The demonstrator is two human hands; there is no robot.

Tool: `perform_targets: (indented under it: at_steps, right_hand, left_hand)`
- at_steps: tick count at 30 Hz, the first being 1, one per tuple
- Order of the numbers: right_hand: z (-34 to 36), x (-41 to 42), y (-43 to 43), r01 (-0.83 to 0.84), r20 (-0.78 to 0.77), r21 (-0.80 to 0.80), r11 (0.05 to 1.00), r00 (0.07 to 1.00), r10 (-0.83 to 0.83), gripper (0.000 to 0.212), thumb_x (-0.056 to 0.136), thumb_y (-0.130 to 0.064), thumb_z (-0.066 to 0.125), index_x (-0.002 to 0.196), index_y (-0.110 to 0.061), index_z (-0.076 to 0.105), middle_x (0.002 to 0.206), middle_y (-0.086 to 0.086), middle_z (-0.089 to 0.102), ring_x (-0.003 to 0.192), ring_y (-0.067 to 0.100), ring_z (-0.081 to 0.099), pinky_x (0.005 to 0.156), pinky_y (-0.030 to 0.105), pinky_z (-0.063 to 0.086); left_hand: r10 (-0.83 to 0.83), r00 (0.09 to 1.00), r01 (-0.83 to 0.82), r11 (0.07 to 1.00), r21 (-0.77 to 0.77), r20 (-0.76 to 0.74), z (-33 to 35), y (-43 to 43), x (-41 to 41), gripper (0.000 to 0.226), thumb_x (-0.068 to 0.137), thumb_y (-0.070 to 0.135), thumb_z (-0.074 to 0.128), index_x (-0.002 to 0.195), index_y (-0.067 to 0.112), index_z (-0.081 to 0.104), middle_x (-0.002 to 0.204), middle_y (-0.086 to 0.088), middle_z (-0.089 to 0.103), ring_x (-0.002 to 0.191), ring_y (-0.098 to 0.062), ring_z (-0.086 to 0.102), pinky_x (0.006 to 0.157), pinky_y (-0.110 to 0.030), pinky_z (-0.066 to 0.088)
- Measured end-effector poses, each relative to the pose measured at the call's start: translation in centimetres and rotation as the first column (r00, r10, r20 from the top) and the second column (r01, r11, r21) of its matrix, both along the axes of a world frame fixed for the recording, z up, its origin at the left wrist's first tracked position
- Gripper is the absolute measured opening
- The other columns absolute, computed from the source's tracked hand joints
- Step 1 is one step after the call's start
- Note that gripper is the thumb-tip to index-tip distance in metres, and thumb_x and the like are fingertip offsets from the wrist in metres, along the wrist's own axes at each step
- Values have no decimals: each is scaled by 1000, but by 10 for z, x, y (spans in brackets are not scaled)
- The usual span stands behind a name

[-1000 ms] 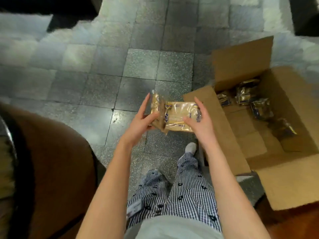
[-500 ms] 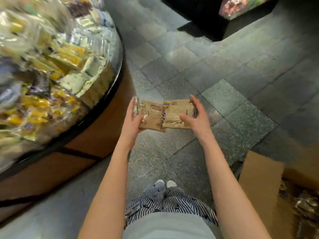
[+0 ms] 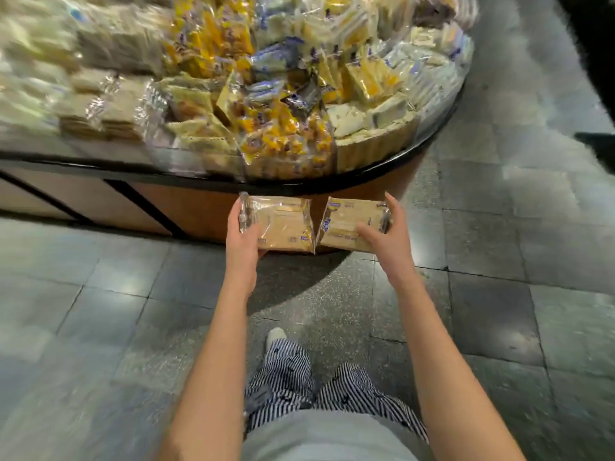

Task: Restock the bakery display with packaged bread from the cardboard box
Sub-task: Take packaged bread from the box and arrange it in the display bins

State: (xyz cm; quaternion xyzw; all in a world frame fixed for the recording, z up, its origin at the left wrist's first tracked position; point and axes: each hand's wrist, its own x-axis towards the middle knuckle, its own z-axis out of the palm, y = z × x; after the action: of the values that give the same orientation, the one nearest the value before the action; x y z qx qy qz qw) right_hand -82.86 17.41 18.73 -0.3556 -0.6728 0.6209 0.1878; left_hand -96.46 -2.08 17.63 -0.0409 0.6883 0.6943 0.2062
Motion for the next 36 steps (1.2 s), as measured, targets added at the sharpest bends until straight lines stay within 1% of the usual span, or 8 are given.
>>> perform_targets:
  at_steps: [4, 8, 15, 19, 22, 26, 30, 36]
  right_hand:
    - [-2, -48, -28, -130, 34, 21, 991, 991, 129, 77, 85, -13, 71, 148, -31, 31, 139, -7, 44, 127, 14, 49, 105, 40, 47]
    - [-4, -102, -58, -191, 55, 45, 981, 981, 188, 74, 89, -13, 68, 150, -30, 29, 150, -2, 38, 133, 15, 44, 105, 32, 43]
    - [-16, -220, -149, -254, 89, 21, 967, 964, 251, 70, 93, -14, 63, 150, -34, 28, 155, -1, 32, 137, 18, 40, 109, 42, 43]
    - [-22, -290, -213, -302, 79, -8, 953, 950, 302, 69, 93, -15, 64, 148, -39, 30, 154, -2, 35, 136, 19, 42, 108, 48, 43]
    - [-26, -334, -252, -342, 66, -5, 940, 938, 341, 70, 91, -20, 65, 146, -44, 29, 158, -2, 28, 140, 21, 38, 109, 50, 42]
    - [-22, -384, -280, -364, 77, -1, 932, 929, 363, 69, 92, -23, 65, 148, -41, 29, 161, -2, 23, 144, 20, 31, 115, 47, 35]
    - [-16, -427, -281, -322, 95, 53, 945, 944, 316, 68, 95, -17, 62, 152, -29, 28, 158, -4, 28, 142, 11, 28, 109, 25, 26]
    - [-24, -509, -268, -280, 94, 55, 958, 957, 274, 66, 96, -15, 61, 152, -29, 27, 158, -4, 29, 142, 12, 29, 103, 23, 26]
  left_hand:
    - [142, 990, -142, 989, 48, 8, -4, -45, -24, 61, 92, 21, 66, 143, 42, 40, 140, 5, 55, 121, -19, 59, 94, -41, 53]
    - [244, 970, -243, 965, 95, -8, -10, -84, -60, 64, 95, 15, 62, 149, 37, 36, 139, 6, 56, 118, -13, 61, 75, -25, 52]
    - [346, 931, -344, 938, 33, -119, -8, -191, -155, 57, 92, 20, 68, 123, 64, 48, 143, 3, 53, 127, -17, 55, 102, -48, 49]
    - [388, 899, -404, 914, -41, -201, -1, -254, -211, 41, 94, 11, 64, 131, 28, 58, 130, -19, 60, 106, -16, 60, 79, -16, 53]
    - [377, 908, -391, 919, -50, -184, -6, -296, -251, 43, 91, 3, 66, 125, 28, 60, 129, -10, 62, 111, -18, 61, 94, -34, 55]
    - [305, 944, -317, 943, -97, -126, -13, -323, -296, 68, 82, -5, 70, 126, 45, 52, 130, 11, 55, 127, -15, 53, 107, -51, 45]
    - [301, 946, -312, 946, -90, -122, -21, -324, -340, 72, 81, -7, 67, 121, 51, 56, 137, 11, 54, 129, -14, 51, 108, -52, 43]
    - [297, 944, -313, 944, -106, -141, -21, -310, -426, 64, 84, 0, 68, 113, 56, 59, 130, 4, 63, 119, -19, 60, 102, -52, 48]
